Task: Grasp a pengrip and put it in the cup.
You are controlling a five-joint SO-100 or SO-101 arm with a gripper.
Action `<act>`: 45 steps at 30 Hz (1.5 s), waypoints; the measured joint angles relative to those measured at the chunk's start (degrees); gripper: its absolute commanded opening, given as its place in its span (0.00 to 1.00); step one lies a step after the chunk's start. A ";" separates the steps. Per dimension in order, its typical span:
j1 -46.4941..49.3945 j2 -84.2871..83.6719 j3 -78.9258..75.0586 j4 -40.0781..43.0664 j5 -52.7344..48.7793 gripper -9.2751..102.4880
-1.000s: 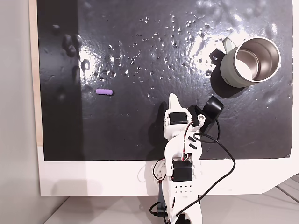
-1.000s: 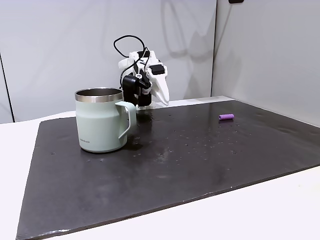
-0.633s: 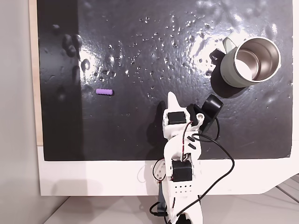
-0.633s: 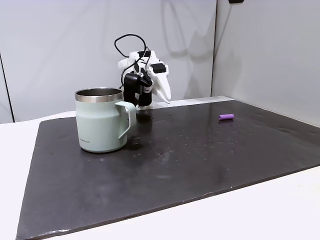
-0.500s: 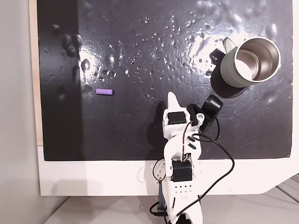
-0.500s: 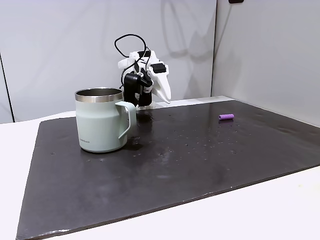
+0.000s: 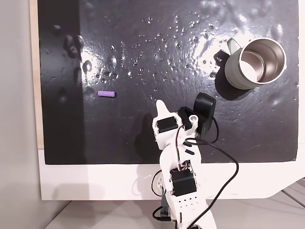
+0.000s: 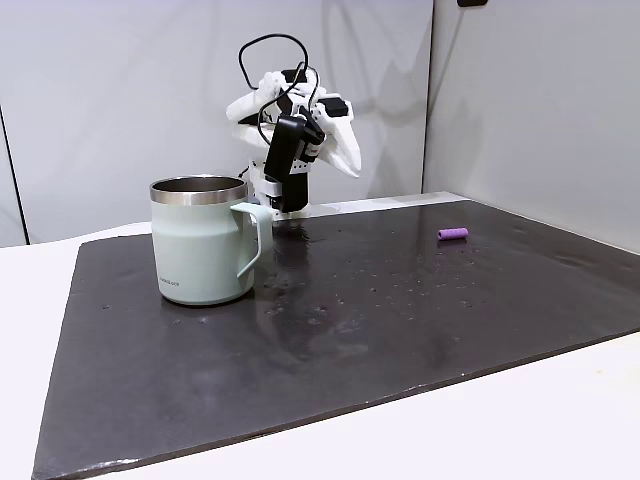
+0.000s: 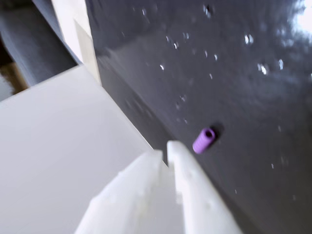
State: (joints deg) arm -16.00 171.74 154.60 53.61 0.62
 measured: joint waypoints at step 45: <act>-28.04 -97.73 -72.60 18.11 39.02 0.30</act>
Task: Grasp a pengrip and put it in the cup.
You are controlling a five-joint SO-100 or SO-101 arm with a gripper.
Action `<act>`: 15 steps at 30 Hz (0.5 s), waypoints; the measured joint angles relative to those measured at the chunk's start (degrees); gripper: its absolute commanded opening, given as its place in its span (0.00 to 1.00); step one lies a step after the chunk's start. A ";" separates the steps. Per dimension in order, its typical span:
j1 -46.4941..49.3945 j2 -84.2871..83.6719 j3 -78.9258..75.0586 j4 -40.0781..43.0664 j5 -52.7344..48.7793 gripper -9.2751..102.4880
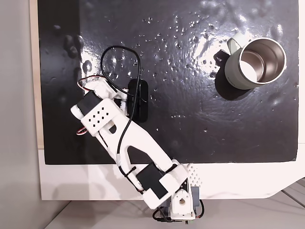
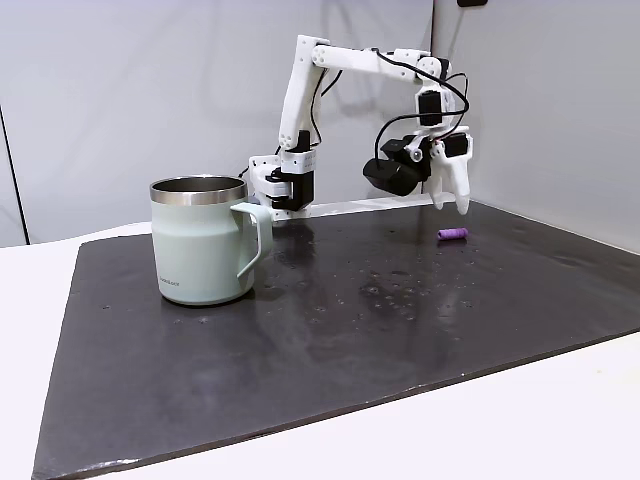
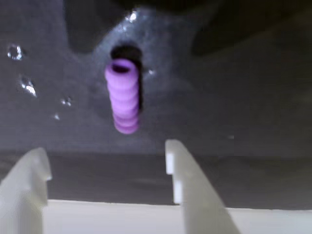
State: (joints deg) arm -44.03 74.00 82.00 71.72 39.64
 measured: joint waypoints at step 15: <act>-0.62 -11.95 -6.86 -0.18 -0.26 0.27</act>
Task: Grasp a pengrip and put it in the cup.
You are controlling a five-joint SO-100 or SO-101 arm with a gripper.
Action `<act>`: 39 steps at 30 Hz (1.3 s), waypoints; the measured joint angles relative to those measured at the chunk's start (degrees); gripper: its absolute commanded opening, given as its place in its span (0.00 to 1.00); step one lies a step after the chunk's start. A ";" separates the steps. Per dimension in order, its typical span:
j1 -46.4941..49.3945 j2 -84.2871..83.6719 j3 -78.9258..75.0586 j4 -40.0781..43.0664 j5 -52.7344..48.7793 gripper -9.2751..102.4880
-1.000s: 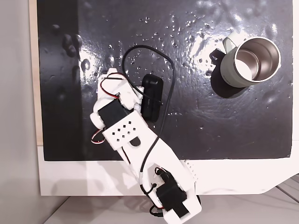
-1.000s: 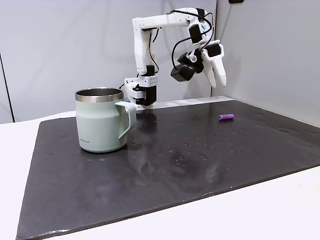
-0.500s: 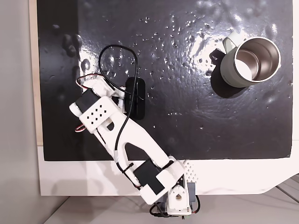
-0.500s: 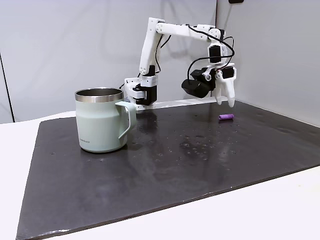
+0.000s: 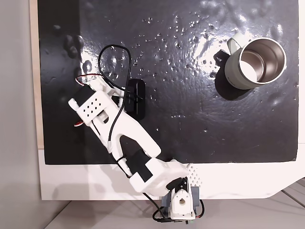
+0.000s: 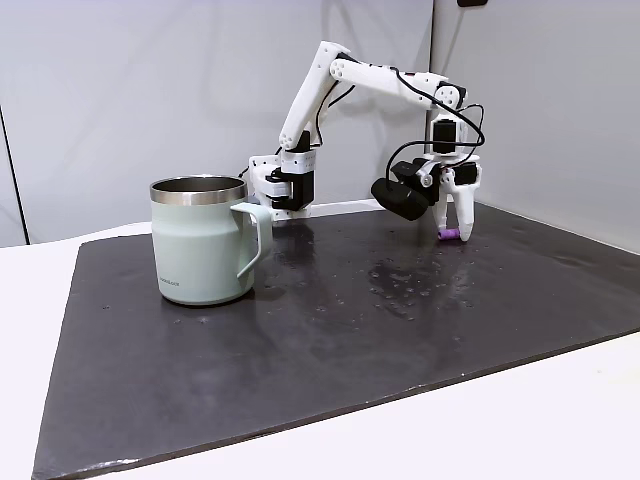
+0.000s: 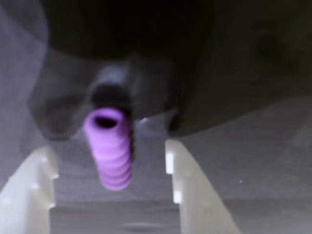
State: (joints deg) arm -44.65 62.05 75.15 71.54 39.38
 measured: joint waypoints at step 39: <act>1.85 8.26 -26.98 11.34 -10.90 0.08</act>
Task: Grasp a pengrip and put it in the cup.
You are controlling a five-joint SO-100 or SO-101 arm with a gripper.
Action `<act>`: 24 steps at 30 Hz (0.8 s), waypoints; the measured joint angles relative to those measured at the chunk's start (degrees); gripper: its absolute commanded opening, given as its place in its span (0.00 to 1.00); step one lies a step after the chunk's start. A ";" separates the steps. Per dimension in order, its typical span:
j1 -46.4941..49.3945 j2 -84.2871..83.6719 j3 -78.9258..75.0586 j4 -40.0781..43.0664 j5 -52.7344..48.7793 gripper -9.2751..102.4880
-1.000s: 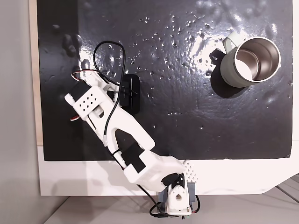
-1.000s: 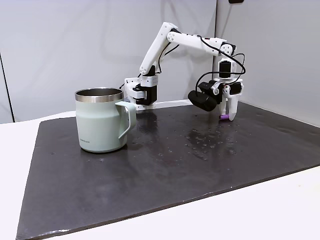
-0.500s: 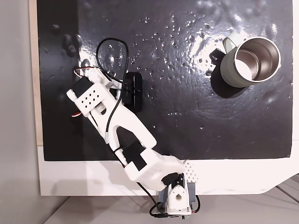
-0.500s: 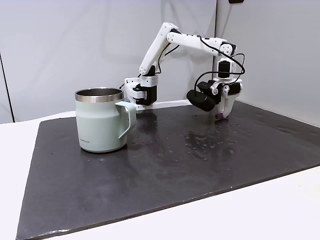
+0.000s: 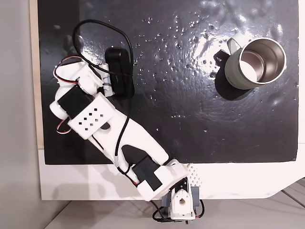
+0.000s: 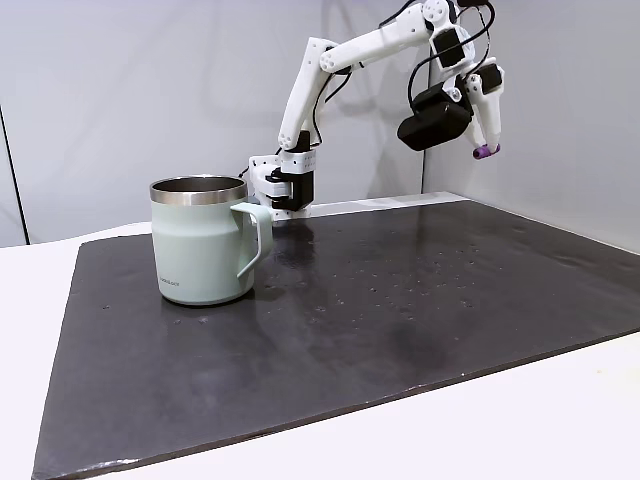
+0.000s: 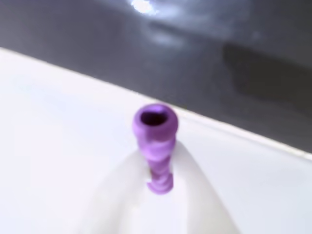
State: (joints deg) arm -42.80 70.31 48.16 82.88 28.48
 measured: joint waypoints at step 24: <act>25.66 9.23 0.88 12.04 -4.92 0.08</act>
State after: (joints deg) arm -17.14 79.54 49.04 94.92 23.55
